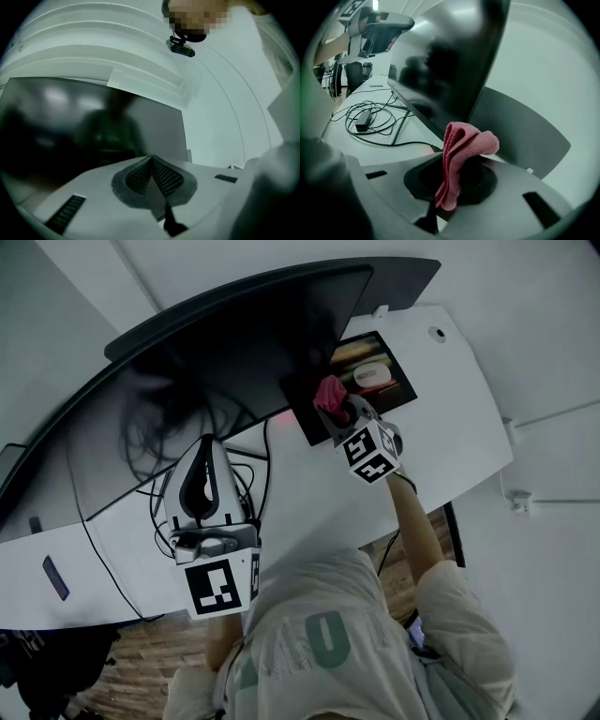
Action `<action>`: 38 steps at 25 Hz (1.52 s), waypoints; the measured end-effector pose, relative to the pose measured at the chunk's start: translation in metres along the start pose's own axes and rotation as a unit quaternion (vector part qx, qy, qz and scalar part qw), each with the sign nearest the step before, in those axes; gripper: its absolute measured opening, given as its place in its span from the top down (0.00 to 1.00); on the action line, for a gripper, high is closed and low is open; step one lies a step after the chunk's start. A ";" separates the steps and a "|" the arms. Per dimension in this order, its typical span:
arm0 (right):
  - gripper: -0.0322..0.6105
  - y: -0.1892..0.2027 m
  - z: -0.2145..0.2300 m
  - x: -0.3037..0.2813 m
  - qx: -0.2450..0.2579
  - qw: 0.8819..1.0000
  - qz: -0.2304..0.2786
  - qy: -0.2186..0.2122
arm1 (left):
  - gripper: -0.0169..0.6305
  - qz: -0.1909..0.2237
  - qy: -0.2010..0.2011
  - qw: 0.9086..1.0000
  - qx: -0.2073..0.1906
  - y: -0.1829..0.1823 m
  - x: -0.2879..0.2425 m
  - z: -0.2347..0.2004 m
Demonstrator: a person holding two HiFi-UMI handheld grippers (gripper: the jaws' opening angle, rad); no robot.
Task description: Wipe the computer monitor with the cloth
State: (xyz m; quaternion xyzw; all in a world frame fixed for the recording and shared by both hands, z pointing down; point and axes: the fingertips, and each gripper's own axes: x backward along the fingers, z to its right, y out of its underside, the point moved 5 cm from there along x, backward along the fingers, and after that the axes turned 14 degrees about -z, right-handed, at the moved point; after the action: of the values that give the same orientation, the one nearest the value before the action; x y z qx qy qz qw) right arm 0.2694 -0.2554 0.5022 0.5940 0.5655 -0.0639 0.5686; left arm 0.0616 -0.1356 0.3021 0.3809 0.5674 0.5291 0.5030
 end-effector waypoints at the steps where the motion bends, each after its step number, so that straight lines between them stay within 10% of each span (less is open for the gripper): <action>1: 0.86 -0.002 0.003 0.007 -0.009 1.000 0.003 0.012 | 0.95 0.002 -0.002 1.000 0.001 -0.001 0.001 -0.001; 8: 0.86 -0.045 -0.005 0.117 -0.129 0.977 0.130 0.111 | 0.95 0.020 -0.008 1.000 0.004 -0.009 0.012 0.000; 16: 0.86 -0.127 -0.052 0.210 -0.178 0.929 0.312 0.087 | 0.95 0.038 -0.008 0.999 0.001 -0.016 0.033 0.012; 38: 0.86 -0.152 -0.072 0.230 -0.158 0.923 0.345 0.059 | 0.95 0.066 -0.033 0.997 -0.013 -0.027 0.058 0.014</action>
State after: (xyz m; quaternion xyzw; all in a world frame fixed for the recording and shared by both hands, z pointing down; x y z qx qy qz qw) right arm 0.1969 -0.1074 0.2700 0.6579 0.3605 0.2616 0.6073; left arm 0.0662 -0.0810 0.2664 0.4281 0.5174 0.5554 0.4905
